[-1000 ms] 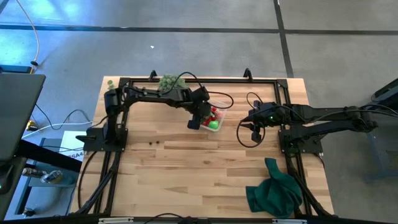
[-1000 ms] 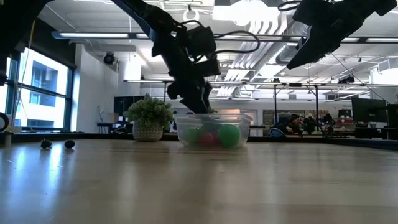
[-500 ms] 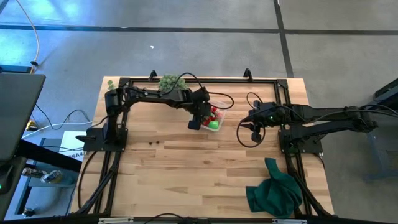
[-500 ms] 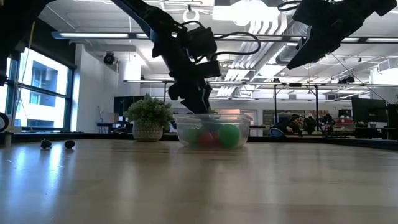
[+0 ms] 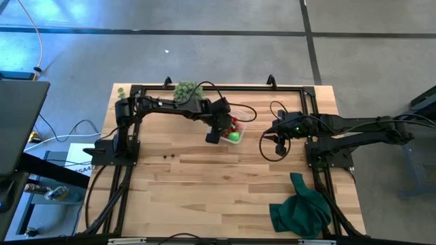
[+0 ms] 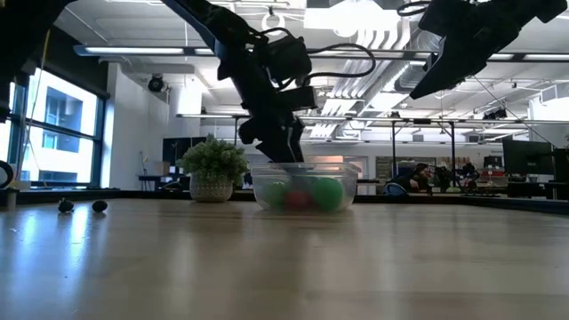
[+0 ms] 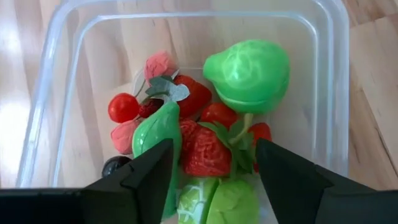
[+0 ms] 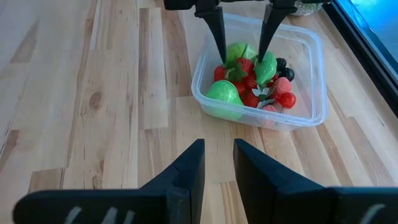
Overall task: Pick and placing Produce into tupperware
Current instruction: Put the blueberry into the transparent container
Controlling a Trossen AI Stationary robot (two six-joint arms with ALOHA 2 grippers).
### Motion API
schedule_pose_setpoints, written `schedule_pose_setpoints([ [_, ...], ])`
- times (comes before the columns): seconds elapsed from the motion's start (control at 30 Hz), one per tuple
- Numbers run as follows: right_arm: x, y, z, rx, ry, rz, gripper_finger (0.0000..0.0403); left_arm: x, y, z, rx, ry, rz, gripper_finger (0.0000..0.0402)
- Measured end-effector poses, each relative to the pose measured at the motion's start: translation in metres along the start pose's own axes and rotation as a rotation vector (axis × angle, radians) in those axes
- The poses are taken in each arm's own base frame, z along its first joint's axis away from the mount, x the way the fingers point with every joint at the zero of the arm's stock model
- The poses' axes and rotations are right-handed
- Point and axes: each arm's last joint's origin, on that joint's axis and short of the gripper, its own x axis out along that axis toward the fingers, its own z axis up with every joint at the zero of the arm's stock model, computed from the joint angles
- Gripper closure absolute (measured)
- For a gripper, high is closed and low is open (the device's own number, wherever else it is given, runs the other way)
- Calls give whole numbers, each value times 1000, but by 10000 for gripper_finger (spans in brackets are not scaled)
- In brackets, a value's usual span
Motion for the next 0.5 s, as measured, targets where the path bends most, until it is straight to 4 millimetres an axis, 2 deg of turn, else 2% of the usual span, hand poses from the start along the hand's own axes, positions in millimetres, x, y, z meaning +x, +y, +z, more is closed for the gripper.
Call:
schedule_pose_setpoints([
  [0.17, 0, 0, 0, 0, 0, 0, 327, -11, -1, 0, -43, 40, -73, 168],
  [0.5, 0, 0, 0, 0, 0, 0, 327, -78, 6, 23, -137, 220, -190, 191],
])
